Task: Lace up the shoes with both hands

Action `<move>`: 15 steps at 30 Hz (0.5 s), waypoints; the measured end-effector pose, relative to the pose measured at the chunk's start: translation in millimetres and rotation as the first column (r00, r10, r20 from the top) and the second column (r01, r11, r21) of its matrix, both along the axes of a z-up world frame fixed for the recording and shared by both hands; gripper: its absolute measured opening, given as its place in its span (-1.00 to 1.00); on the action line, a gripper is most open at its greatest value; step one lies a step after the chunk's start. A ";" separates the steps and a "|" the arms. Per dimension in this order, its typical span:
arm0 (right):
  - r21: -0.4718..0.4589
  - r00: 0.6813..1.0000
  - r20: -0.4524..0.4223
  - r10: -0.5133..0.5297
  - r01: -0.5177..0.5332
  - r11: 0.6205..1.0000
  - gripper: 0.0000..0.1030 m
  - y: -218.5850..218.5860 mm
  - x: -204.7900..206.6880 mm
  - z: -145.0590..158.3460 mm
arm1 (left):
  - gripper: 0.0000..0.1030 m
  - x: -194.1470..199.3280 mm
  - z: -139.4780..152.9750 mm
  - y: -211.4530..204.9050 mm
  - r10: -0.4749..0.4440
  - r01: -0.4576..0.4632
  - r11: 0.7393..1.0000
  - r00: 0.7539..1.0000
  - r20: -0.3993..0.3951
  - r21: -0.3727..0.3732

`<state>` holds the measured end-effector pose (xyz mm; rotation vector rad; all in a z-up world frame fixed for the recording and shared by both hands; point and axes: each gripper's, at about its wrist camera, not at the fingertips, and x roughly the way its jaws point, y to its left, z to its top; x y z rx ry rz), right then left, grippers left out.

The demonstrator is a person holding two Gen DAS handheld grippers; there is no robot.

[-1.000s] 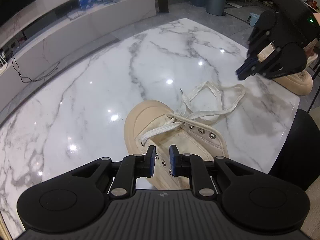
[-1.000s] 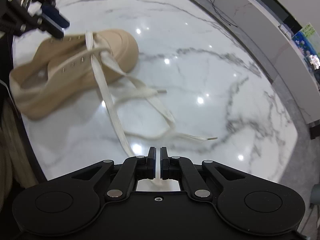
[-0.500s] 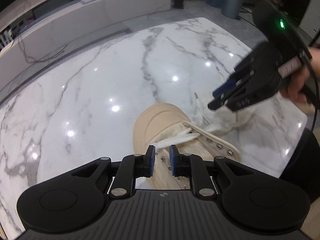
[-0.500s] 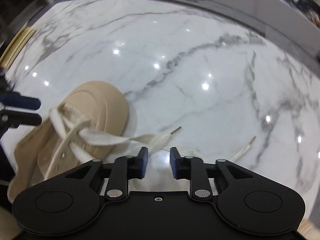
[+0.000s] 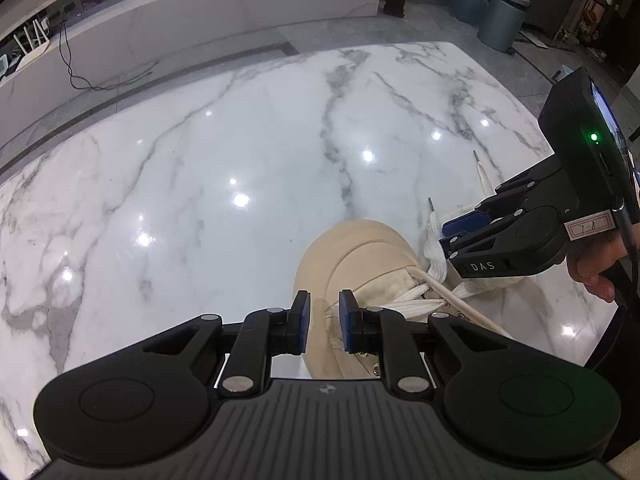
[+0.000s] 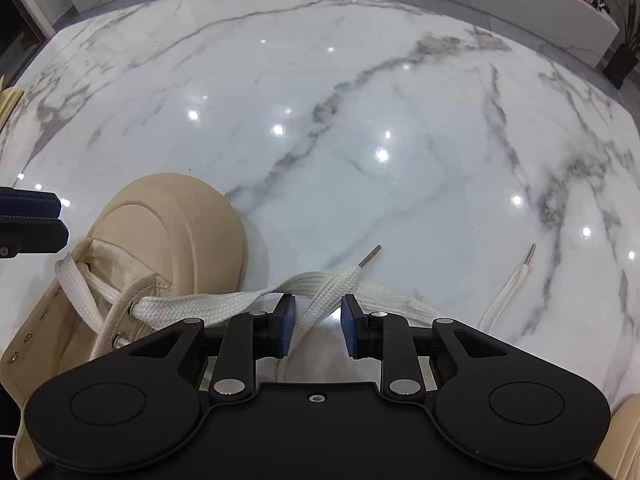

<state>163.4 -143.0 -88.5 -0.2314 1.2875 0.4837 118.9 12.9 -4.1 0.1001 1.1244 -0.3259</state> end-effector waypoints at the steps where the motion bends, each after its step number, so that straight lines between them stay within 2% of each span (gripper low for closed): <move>1: 0.002 1.000 0.001 -0.001 0.001 1.000 -0.81 -0.6 0.5 0.0 | -0.71 0.1 -0.5 0.1 0.000 0.000 1.000 1.000 -0.002 0.002; 4: 0.010 1.000 0.018 0.004 -0.004 1.000 -0.92 -2.9 -0.2 3.5 | -0.72 0.3 -1.3 0.0 0.000 0.000 1.000 1.000 -0.006 0.006; 9: 0.011 0.987 0.111 0.115 -0.117 0.993 -0.95 -2.9 -15.3 29.3 | -0.71 0.0 -1.7 -1.0 -0.002 0.002 1.000 1.000 -0.009 0.012; 12: 0.005 0.968 0.169 0.184 -0.188 0.982 -0.96 -2.8 -24.8 45.6 | -0.71 -1.3 -1.0 -1.3 -0.003 0.003 1.000 1.000 -0.008 0.014; 15: -0.001 0.930 0.235 0.283 -0.291 0.957 -0.96 -2.9 -37.9 64.3 | -0.72 -4.7 1.6 -0.6 -0.001 0.001 1.000 1.000 -0.005 0.016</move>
